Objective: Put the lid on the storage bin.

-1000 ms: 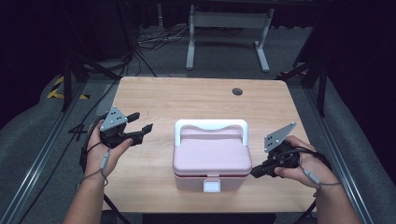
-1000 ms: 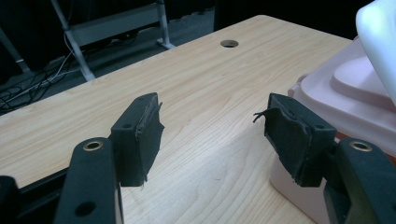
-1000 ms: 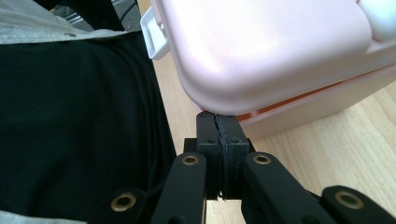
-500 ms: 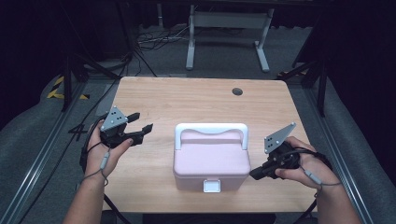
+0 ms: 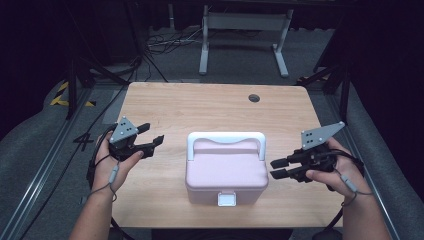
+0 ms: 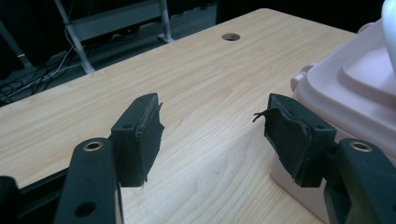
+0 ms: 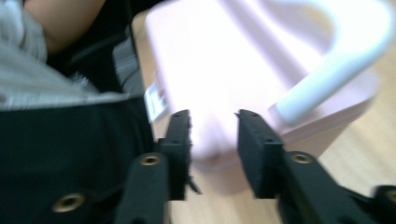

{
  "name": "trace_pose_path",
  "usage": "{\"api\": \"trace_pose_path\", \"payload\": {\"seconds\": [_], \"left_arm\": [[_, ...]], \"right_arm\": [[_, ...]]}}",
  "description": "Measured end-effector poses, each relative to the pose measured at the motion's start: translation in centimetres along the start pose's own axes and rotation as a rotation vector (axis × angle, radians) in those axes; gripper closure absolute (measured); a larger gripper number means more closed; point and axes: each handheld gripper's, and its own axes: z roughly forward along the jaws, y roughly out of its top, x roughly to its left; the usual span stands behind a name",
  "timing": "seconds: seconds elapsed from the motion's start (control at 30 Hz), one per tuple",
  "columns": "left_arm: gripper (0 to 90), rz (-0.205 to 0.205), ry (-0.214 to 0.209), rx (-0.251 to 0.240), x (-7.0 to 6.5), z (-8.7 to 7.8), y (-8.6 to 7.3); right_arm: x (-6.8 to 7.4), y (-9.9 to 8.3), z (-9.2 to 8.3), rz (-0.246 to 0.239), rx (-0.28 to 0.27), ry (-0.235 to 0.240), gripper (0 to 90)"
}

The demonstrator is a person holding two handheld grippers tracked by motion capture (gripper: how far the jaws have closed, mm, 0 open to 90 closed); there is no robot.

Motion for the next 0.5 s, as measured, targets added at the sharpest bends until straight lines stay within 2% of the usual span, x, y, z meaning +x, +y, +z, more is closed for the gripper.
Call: {"api": "trace_pose_path", "payload": {"seconds": [0.03,0.17,0.2,0.23,0.3,0.33,0.37,0.4,0.5], "left_arm": [[36.8,-0.004,0.005,0.0,0.0,-0.1,-0.1],[36.8,-0.013,0.031,0.001,0.4,-0.9,-0.6],[36.8,-0.013,0.031,0.001,0.4,-0.9,-0.6],[36.9,-0.021,0.039,0.002,0.6,-1.1,-0.8],[36.9,-0.025,0.042,0.002,0.7,-1.1,-0.9],[36.9,-0.025,0.042,0.002,0.7,-1.1,-0.9],[36.9,-0.026,0.045,0.002,0.7,-1.2,-1.0],[36.9,-0.025,0.046,0.002,0.8,-1.2,-1.0],[36.9,-0.024,0.06,0.012,1.0,-1.1,-1.2]], "right_arm": [[-0.5,0.2,-0.6,-0.013,-0.065,-0.058,59.3],[-1.7,0.3,-1.6,0.026,-0.161,-0.168,55.8],[-1.7,0.3,-1.6,0.026,-0.161,-0.168,55.8],[-2.5,0.2,-2.1,0.049,-0.201,-0.251,54.8],[-3.1,-0.1,-2.6,0.068,-0.221,-0.308,52.9],[-3.1,-0.1,-2.6,0.068,-0.221,-0.308,52.9],[-3.5,-0.2,-2.8,0.077,-0.226,-0.335,52.9],[-4.2,-0.6,-3.2,0.113,-0.233,-0.365,52.9],[-4.9,-1.1,-3.5,0.129,-0.233,-0.403,51.7]]}}
